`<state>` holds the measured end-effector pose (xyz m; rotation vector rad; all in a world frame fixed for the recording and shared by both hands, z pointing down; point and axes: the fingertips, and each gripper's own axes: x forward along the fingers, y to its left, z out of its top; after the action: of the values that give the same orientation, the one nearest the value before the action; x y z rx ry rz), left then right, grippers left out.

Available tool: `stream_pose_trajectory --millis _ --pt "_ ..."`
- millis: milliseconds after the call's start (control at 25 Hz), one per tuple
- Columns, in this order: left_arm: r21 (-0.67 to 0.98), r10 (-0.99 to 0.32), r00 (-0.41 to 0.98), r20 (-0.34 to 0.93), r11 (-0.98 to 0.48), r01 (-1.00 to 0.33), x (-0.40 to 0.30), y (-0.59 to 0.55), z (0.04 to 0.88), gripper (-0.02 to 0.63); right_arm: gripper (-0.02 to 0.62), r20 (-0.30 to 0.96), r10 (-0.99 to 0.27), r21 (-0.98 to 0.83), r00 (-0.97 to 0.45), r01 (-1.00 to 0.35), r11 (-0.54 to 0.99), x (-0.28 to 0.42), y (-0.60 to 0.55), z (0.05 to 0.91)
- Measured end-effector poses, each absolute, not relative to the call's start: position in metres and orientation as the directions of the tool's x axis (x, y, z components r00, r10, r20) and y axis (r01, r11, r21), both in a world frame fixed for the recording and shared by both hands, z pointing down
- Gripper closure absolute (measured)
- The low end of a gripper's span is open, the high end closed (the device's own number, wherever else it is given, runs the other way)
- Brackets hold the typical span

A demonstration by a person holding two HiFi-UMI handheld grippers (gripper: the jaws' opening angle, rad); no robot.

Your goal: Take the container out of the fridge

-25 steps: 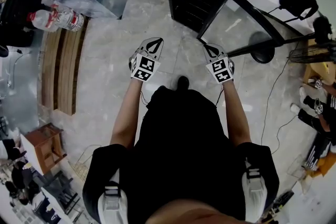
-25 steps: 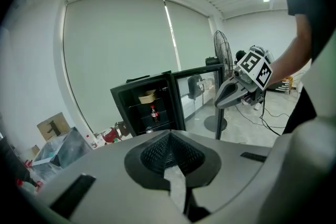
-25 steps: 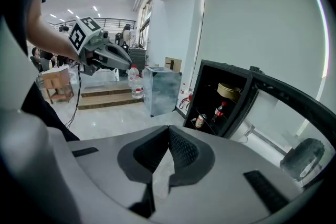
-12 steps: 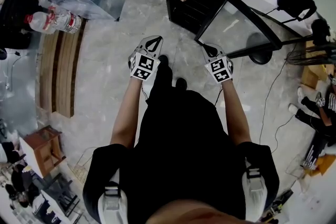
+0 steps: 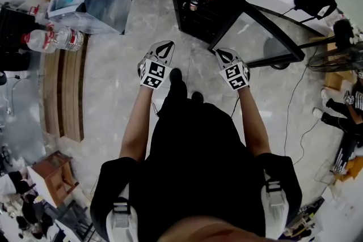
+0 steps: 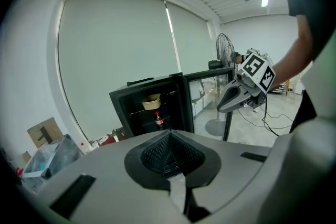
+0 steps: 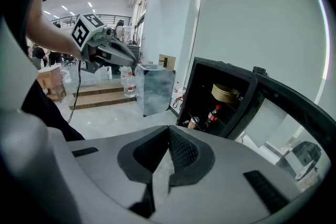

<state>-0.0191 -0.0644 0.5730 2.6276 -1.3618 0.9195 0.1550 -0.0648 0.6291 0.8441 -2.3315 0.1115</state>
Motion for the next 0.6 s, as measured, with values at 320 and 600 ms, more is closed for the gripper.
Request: stream_pose_trajectory --millis 320,600 --pt "-0.211 -0.706 0.484 0.517 -0.653 -0.728 -0.045 -0.119 0.576 0.588 0.597 0.609 -0.568 0.138 -0.553 -0.632 0.763 0.124 -0.11 0.63" --pt "-0.202 -0.672 0.525 0.521 -0.695 -0.69 -0.07 -0.159 0.58 0.588 0.597 0.614 -0.596 0.145 -0.519 -0.667 0.731 0.097 -0.146 0.628"
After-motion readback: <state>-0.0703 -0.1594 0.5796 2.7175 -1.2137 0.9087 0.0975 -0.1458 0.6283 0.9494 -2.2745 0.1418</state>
